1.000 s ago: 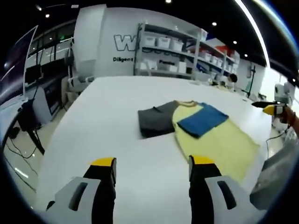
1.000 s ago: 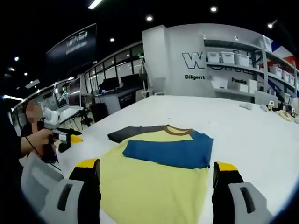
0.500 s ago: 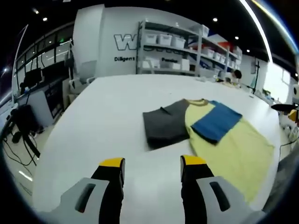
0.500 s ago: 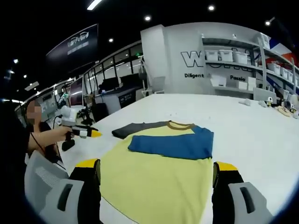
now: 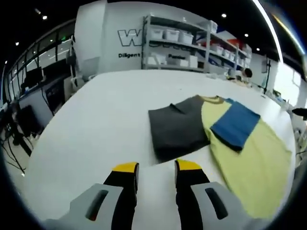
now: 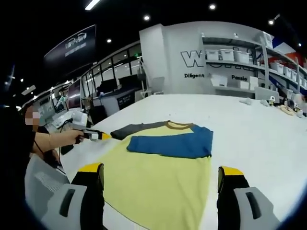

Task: Fold the garment on the visible template until the final outline fits inside the template.

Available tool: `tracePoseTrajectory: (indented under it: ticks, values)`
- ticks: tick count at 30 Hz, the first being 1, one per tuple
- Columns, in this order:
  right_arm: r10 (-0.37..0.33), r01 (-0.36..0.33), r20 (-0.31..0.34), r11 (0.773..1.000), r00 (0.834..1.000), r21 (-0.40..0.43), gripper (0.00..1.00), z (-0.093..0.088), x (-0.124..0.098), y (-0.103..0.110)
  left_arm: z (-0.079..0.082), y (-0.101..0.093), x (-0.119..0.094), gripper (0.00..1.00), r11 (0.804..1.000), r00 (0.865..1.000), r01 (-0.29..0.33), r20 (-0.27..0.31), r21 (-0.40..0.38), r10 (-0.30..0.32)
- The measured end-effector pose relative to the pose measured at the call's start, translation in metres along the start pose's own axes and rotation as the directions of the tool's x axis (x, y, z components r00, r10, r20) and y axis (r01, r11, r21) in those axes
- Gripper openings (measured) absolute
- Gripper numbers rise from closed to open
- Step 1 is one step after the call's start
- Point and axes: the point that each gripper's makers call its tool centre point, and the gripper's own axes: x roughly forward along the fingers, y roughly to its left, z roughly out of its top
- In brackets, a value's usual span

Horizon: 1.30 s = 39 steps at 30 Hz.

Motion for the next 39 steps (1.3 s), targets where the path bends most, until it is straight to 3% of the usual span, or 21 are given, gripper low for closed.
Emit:
tracePoseTrajectory:
  ticks: [3, 5, 7, 17, 22, 29, 36, 39]
  values:
    - [-0.023, 0.023, -0.008, 1.0, 1.0, -0.002, 0.96, -0.003, -0.001, -0.006, 0.0, -0.004, 0.006, 0.22, 1.0, 1.0, 0.007, -0.007, 0.002, -0.007]
    - [-0.027, 0.027, -0.011, 1.0, 1.0, -0.005, 0.95, -0.004, -0.001, -0.007, 0.001, -0.008, 0.009, 0.14, 1.0, 1.0, 0.013, -0.009, 0.015, -0.013]
    - [-0.029, 0.029, -0.013, 1.0, 1.0, -0.009, 0.94, -0.005, 0.0, -0.007, 0.002, -0.012, 0.012, 0.04, 0.999, 0.999, 0.04, -0.013, -0.024, -0.041]
    - [-0.024, 0.024, -0.027, 1.0, 0.999, -0.016, 0.93, -0.009, 0.001, -0.007, 0.01, -0.011, 0.017, 0.0, 1.0, 1.0, 0.003, -0.011, -0.022, -0.003]
    - [-0.014, 0.013, -0.037, 1.0, 0.999, -0.025, 0.93, -0.011, 0.002, -0.004, 0.029, -0.013, 0.014, 0.0, 1.0, 0.999, 0.004, 0.047, -0.027, -0.003]
    - [-0.003, 0.001, -0.034, 0.999, 0.999, -0.044, 0.92, -0.009, 0.005, 0.0, 0.072, -0.027, 0.012, 0.0, 1.0, 0.991, 0.019, 0.13, 0.009, -0.019]
    - [-0.015, 0.014, -0.029, 0.999, 0.999, -0.042, 0.9, -0.009, 0.002, -0.004, 0.112, -0.066, 0.017, 0.0, 0.993, 0.977, 0.073, 0.192, 0.093, -0.09]
    - [-0.022, 0.021, -0.031, 0.999, 0.999, -0.034, 0.9, -0.011, 0.0, -0.006, 0.12, -0.081, 0.021, 0.0, 0.987, 0.974, 0.085, 0.195, 0.138, -0.111]
